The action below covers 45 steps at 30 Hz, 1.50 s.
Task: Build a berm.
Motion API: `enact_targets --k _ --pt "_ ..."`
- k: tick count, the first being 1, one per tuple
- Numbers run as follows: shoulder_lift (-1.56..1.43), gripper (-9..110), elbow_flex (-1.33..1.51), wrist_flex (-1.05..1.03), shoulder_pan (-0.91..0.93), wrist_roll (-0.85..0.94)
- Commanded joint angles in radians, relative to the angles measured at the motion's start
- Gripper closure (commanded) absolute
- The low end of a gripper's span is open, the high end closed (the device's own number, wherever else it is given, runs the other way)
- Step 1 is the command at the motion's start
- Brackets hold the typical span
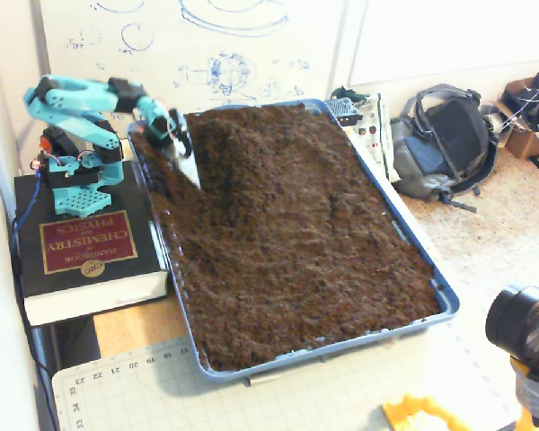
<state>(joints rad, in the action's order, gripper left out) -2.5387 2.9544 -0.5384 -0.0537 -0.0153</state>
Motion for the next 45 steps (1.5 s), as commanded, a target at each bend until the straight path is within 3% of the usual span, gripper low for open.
enact_targets --k 1,8,13,18,33,39,45 --pt "-0.080 101 0.043 0.011 0.229 0.221" --pt "-0.081 101 0.186 -0.015 0.420 0.574" --pt "-0.081 101 0.164 -0.127 0.476 0.632" --pt "0.008 101 0.141 -0.109 0.489 0.733" --pt "0.716 101 -0.261 0.058 0.492 0.749" --pt "0.827 101 -0.420 0.058 0.491 0.744" --pt "0.836 101 -0.528 0.058 0.471 0.621"
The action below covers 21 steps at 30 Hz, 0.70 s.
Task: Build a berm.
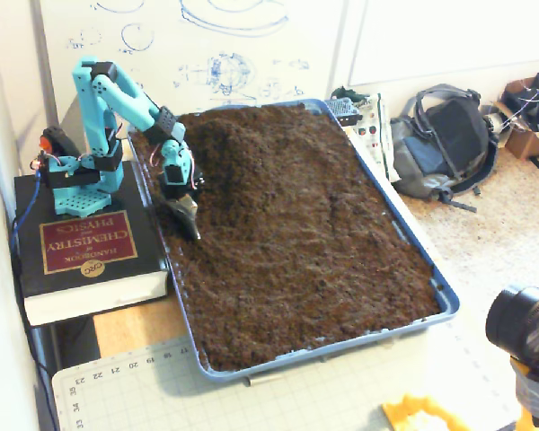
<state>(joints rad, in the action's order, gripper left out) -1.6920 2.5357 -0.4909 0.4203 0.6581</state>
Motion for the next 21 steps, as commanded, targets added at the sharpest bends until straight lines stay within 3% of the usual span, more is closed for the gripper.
enact_targets --k 1,10,21 --pt "-0.012 101 -0.120 0.011 -0.012 -0.075" --pt "0.018 101 -0.238 0.011 -0.087 -0.141" --pt "0.333 101 -0.483 0.011 -0.161 -0.124"
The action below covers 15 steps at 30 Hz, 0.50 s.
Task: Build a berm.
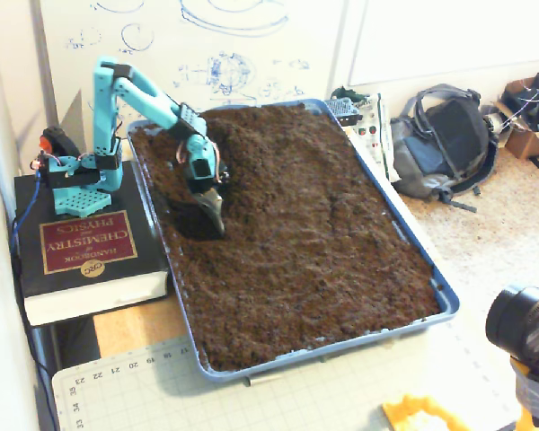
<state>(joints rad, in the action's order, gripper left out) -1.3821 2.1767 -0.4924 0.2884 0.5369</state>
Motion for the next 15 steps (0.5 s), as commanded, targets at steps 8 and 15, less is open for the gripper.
enact_targets --k 8,15 --pt "0.060 101 -0.253 0.009 -0.031 -0.006" --pt "0.060 101 -0.350 0.002 -0.058 -0.015"
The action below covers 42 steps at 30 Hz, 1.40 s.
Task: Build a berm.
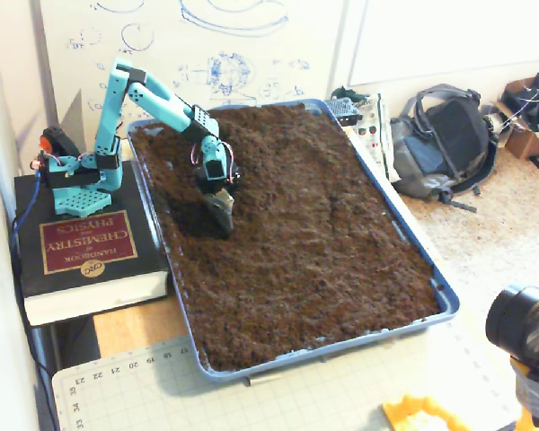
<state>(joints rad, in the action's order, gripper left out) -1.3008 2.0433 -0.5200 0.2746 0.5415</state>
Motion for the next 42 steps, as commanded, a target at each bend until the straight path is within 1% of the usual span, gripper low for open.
enact_targets --k 1,6,17,23,30,38,42 --pt "-0.021 101 -0.229 0.029 -0.048 -0.032" --pt "-0.021 101 -0.285 0.028 -0.060 -0.106" --pt "-0.032 101 -0.324 0.028 -0.061 -0.115" --pt "-0.155 101 -0.278 0.025 -0.061 -0.117" --pt "-0.377 101 -0.183 0.025 -0.061 -0.118" --pt "-0.520 101 -0.121 0.025 -0.061 -0.118" --pt "-0.687 101 -0.003 0.025 -0.061 -0.181"
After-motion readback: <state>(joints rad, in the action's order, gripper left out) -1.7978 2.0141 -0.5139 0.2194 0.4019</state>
